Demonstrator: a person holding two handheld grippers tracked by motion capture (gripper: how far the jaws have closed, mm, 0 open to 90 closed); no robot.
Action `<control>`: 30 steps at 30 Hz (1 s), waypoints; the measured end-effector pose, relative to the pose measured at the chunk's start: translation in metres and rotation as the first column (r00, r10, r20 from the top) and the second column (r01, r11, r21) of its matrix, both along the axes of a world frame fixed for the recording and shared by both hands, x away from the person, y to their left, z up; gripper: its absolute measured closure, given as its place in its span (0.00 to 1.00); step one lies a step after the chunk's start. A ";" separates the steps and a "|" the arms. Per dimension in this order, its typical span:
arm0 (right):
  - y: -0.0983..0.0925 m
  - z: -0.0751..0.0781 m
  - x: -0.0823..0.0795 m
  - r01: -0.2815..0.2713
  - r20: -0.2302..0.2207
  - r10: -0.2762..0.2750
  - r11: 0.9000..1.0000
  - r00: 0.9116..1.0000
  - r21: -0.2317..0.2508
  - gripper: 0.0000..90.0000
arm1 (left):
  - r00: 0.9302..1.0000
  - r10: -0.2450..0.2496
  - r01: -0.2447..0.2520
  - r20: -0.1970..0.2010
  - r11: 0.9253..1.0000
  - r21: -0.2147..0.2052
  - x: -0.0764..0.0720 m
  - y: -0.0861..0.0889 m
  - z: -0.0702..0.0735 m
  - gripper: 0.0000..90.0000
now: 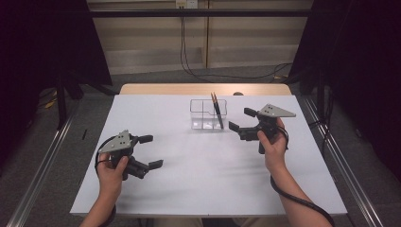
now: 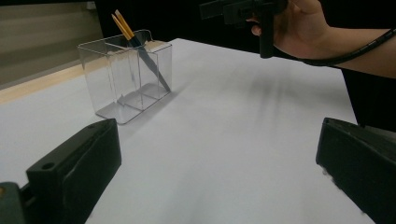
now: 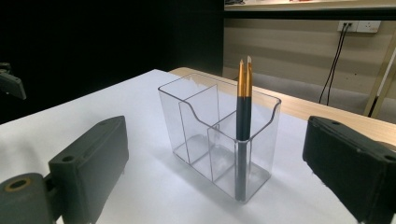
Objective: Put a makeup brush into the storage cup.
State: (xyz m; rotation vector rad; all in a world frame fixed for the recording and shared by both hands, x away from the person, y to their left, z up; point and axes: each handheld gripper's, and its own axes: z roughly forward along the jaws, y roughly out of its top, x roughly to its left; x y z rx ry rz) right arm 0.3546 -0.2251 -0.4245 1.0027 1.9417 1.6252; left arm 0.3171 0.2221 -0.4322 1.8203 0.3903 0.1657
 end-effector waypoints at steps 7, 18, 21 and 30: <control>-0.002 -0.003 -0.007 -0.001 -0.002 0.001 1.000 1.000 -0.031 0.07 | 1.000 0.001 -0.001 0.002 1.000 -0.002 0.000 0.000 0.000 0.00; -0.009 -0.005 -0.018 -0.003 0.001 0.003 0.999 1.000 -0.034 0.07 | 1.000 0.002 -0.002 0.001 1.000 -0.007 -0.001 0.001 0.001 0.00; -0.011 -0.006 -0.020 -0.002 0.003 0.002 0.999 1.000 -0.041 0.07 | 1.000 0.002 -0.002 0.003 1.000 -0.006 -0.001 0.001 0.001 0.00; -0.019 -0.008 -0.027 0.006 -0.002 -0.006 0.999 1.000 -0.054 0.07 | 1.000 0.004 -0.004 0.004 1.000 -0.004 -0.001 0.001 0.001 0.00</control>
